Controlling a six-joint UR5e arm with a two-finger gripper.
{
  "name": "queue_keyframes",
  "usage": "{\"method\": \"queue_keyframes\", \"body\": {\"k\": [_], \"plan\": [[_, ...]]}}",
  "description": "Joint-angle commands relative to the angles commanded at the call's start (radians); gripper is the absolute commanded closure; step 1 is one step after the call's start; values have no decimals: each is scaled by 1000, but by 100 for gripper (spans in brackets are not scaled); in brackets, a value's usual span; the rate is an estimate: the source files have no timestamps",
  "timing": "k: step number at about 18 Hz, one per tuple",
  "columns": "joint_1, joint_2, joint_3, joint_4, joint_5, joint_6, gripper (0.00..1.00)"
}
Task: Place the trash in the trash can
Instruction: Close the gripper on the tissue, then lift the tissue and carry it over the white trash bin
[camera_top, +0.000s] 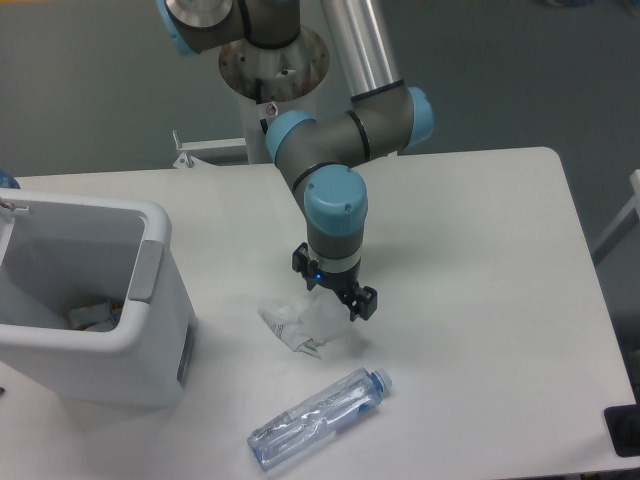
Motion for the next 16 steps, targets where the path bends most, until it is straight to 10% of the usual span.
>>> {"method": "queue_keyframes", "body": {"k": [5, 16], "plan": [[0, 0, 3, -2, 0, -20, 100], [15, 44, 61, -15, -75, -67, 100]]}}
